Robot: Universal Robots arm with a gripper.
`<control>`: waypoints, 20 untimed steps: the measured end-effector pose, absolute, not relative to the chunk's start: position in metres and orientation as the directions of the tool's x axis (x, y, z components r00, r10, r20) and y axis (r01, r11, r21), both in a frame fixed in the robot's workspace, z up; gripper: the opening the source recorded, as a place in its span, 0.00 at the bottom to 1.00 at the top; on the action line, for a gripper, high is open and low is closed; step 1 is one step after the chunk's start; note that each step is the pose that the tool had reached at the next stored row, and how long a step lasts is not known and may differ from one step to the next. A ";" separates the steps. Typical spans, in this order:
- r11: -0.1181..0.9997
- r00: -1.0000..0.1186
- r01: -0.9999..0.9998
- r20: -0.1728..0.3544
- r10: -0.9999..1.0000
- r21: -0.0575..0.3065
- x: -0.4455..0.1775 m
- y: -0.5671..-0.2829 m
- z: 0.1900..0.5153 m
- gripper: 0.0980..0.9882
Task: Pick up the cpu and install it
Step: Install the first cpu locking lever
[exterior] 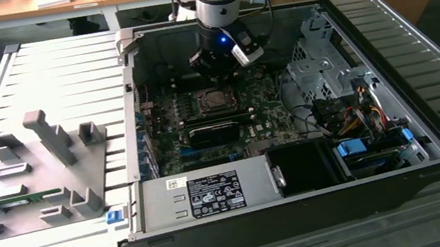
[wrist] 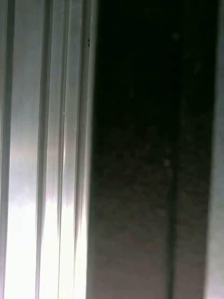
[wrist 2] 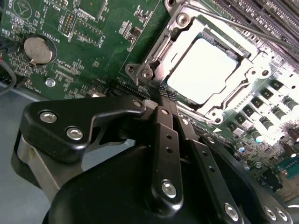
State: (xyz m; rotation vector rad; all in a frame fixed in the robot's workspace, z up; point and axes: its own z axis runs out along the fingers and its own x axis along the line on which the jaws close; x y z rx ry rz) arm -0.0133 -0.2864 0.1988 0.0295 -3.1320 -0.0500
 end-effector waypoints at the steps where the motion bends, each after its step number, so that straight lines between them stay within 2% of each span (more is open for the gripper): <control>1: 0.999 -1.000 -0.019 0.009 -0.019 0.030 -0.013 -0.286 0.198 0.01; 6: 0.999 -1.000 -0.018 0.009 -0.019 0.027 -0.012 -0.286 0.197 0.01; 16: 0.997 -1.000 -0.019 0.008 -0.019 0.080 -0.012 -0.286 0.196 0.01; 20: 0.996 -1.000 -0.019 0.007 -0.019 0.087 -0.012 -0.286 0.199 0.01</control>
